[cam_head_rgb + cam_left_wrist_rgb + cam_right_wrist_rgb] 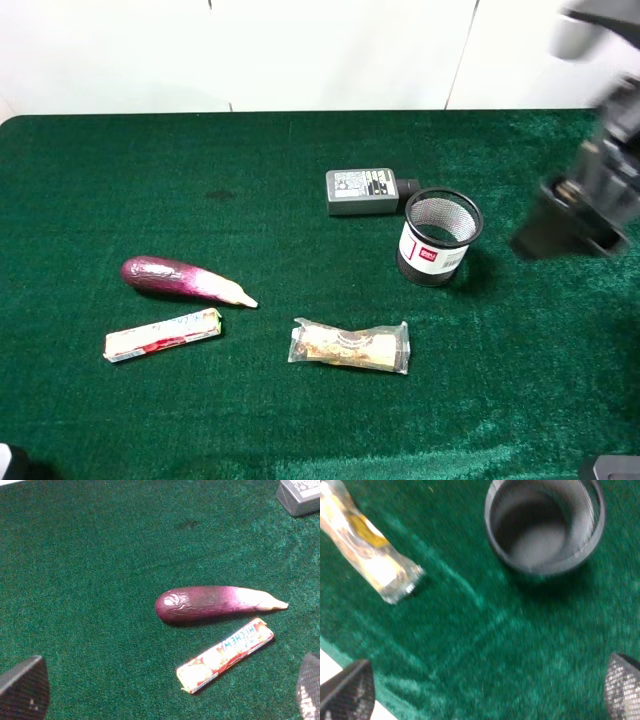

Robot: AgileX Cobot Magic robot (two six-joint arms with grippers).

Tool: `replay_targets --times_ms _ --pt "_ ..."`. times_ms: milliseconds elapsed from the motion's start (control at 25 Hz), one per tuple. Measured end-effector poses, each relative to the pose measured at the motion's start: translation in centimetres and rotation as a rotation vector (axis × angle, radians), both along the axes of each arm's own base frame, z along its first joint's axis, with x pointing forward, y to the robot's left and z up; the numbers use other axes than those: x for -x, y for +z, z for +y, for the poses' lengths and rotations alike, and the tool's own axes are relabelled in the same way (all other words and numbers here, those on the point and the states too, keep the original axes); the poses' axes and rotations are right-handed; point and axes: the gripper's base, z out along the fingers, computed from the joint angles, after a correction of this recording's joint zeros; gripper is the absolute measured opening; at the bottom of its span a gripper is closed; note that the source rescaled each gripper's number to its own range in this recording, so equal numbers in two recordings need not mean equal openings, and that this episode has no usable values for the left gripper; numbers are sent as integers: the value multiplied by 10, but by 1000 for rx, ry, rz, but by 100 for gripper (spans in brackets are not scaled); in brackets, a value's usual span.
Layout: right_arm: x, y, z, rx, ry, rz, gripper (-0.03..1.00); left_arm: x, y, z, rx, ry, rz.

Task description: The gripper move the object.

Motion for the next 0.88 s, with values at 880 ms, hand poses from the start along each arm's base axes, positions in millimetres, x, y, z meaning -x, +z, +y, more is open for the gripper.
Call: replay_targets --times_ms 880 --pt "126 -15 -69 -280 -391 -480 100 0 0 0 0 0 0"
